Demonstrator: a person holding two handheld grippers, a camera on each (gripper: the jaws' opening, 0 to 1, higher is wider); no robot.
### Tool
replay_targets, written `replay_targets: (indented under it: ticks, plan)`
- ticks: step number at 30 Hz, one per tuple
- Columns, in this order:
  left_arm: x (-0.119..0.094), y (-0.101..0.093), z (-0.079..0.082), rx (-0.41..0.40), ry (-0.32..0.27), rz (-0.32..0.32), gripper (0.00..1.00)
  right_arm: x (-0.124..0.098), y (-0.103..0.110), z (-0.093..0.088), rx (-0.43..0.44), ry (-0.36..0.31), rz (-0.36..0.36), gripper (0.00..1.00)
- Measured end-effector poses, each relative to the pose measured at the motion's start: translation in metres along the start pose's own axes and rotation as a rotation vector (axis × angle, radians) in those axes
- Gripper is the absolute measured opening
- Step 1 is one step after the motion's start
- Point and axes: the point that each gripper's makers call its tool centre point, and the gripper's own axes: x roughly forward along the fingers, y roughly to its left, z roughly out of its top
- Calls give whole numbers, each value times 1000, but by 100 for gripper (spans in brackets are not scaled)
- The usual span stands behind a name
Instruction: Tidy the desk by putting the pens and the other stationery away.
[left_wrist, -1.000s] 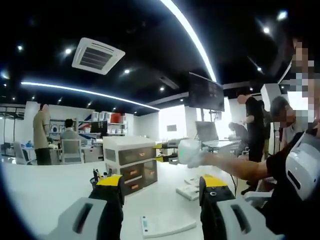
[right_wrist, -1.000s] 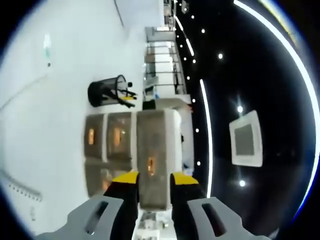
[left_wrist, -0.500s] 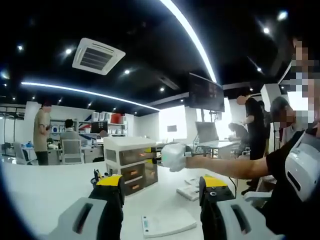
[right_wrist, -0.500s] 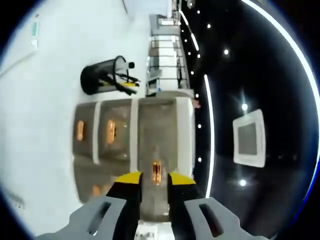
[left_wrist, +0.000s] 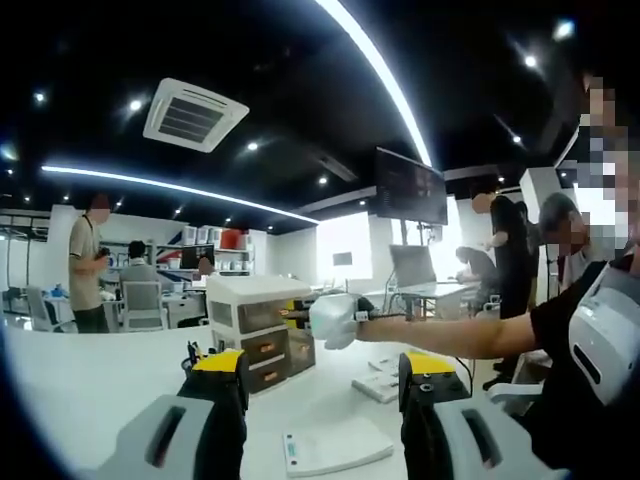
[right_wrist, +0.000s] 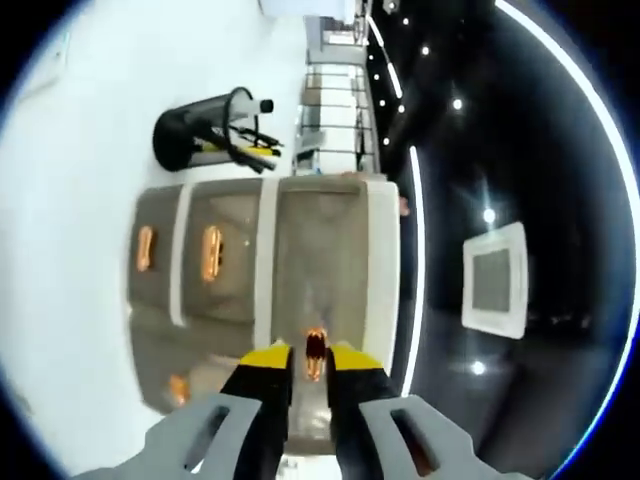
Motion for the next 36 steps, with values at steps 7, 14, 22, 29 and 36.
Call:
replay_targets:
  ticks: [7, 14, 22, 29, 36]
  plan:
    - [0, -2, 3, 9, -8, -11, 61, 0, -2, 1, -7, 12, -25, 7]
    - [0, -2, 2, 9, -4, -9, 61, 0, -2, 1, 4, 13, -34, 7]
    - [1, -1, 1, 10, -3, -9, 61, -1, -3, 1, 44, 11, -26, 6]
    - [1, 0, 0, 9, 1, -6, 61, -3, -3, 1, 52, 15, -30, 6]
    - [1, 2, 1, 9, 0, -4, 60, -8, -2, 0, 57, 14, -26, 6]
